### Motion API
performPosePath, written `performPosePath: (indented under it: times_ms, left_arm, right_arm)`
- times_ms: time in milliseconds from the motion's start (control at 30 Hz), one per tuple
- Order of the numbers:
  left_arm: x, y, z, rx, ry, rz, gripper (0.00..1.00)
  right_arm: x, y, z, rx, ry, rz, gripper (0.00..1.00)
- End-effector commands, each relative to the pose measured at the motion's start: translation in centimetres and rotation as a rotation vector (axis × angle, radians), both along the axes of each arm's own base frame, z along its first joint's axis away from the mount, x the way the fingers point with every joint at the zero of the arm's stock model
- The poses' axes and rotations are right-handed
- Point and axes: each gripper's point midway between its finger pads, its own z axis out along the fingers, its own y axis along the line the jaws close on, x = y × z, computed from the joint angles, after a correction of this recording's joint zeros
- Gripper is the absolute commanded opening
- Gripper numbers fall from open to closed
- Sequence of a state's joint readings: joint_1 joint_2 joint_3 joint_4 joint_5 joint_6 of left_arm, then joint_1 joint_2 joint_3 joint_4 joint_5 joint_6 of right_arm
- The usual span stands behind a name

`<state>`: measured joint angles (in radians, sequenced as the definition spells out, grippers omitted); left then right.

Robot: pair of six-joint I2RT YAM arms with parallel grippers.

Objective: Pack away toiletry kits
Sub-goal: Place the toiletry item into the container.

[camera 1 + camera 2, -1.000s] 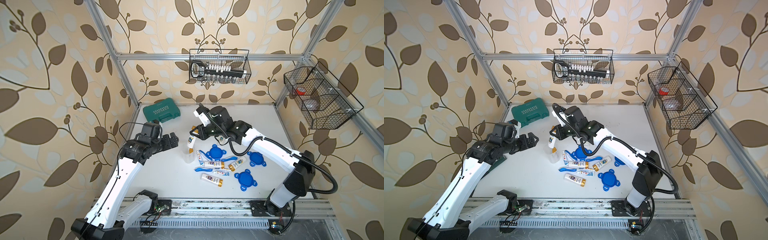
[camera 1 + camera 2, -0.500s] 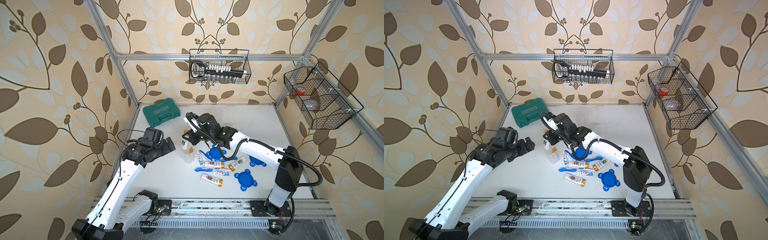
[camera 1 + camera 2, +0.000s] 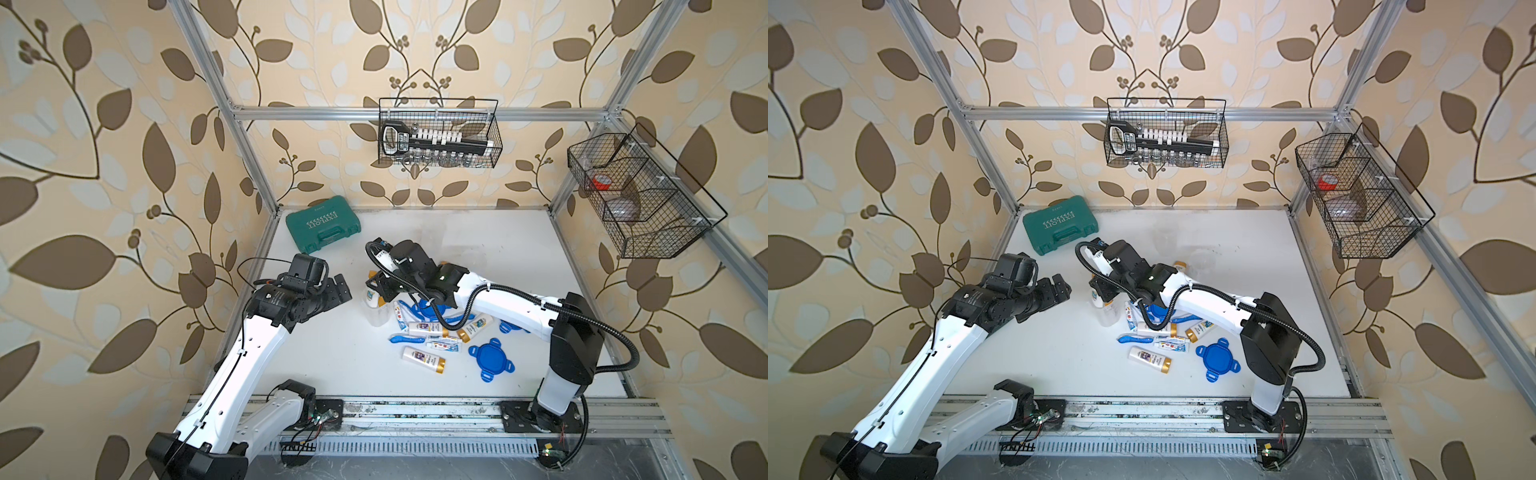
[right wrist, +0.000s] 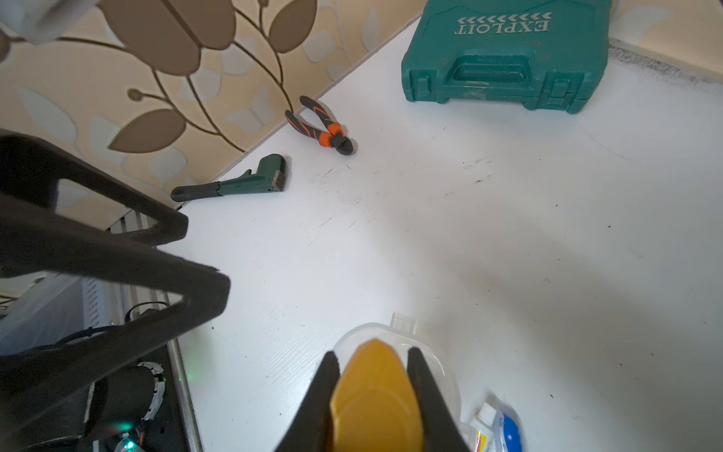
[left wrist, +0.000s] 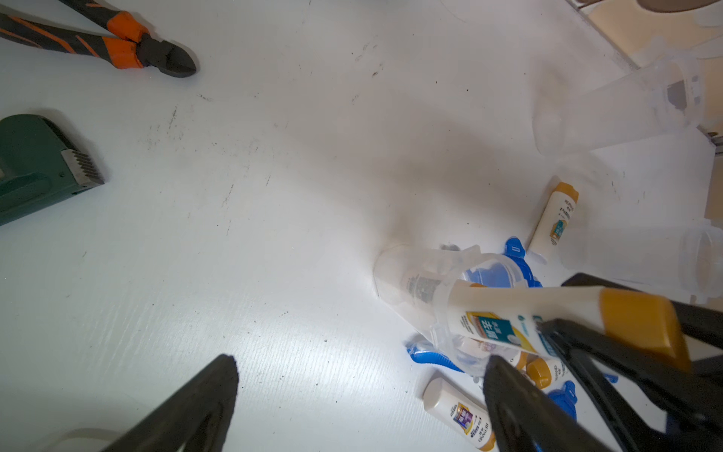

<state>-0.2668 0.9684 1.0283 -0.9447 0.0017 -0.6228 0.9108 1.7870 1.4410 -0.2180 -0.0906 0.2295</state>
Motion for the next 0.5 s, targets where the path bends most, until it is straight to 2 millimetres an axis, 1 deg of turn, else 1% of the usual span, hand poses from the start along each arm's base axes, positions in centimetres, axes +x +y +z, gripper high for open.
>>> performPosePath:
  times_ms: [0,133,300,433,467]
  left_arm:
    - [0.6,-0.3,0.9,-0.006,-0.034,-0.036,0.99]
    - [0.4,-0.5,0.9,-0.011,-0.039,-0.049,0.99]
    - [0.2,-0.6,0.9,-0.007,-0.041,-0.067,0.99]
    - [0.1,-0.6,1.0,0.000,-0.039,-0.081,0.99]
    - [0.1,-0.6,1.0,-0.001,-0.039,-0.086,0.99]
  right_arm:
    - [-0.1,0.6,-2.2,-0.045,-0.019,0.018,0.14]
    - [-0.6,0.9,-3.3,-0.057,-0.006,0.033,0.25]
    - [-1.0,0.8,-3.7,-0.060,0.001,0.039,0.36]
    - [-1.2,0.5,-3.2,-0.050,-0.003,0.040,0.48]
    - [-1.2,0.5,-2.8,-0.044,-0.009,0.039,0.49]
